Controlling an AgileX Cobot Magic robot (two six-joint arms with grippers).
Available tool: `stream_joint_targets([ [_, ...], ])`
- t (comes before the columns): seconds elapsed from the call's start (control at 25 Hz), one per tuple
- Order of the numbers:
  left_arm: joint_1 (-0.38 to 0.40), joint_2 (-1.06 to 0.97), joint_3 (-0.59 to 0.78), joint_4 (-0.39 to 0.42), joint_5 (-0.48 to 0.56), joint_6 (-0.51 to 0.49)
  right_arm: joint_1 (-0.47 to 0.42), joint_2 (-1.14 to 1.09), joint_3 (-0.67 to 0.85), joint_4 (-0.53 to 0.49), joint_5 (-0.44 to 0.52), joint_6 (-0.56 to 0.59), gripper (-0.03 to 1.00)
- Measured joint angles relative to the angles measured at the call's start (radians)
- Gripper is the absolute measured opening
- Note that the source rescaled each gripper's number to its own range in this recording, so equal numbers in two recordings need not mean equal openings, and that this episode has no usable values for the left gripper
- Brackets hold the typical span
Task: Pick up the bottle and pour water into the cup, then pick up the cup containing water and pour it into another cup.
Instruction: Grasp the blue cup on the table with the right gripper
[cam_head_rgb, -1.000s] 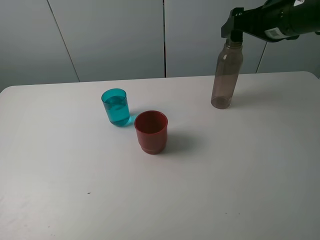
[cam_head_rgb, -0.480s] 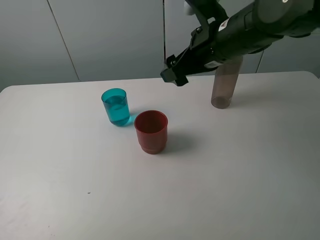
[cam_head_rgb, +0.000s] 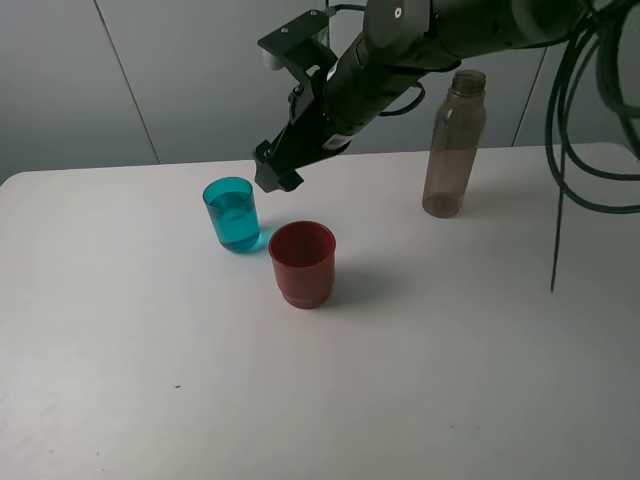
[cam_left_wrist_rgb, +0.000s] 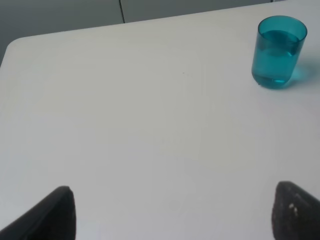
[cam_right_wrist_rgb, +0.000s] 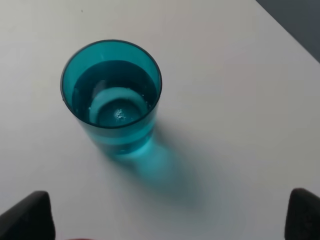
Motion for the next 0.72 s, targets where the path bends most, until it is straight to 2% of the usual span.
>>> stream_joint_targets([
  [0.2,0.0,0.0,0.0,0.0,0.0,0.0,0.073,0.053,0.005,0.096,-0.094,0.0,1.0],
  [0.4,0.0,0.0,0.0,0.0,0.0,0.0,0.135,0.055,0.068,0.149,-0.301,0.0,1.0],
  [0.52,0.0,0.0,0.0,0.0,0.0,0.0,0.15,0.055,0.129,0.161,-0.391,0.0,1.0],
  [0.72,0.0,0.0,0.0,0.0,0.0,0.0,0.154,0.068,0.159,0.164,-0.449,0.074,1.0],
])
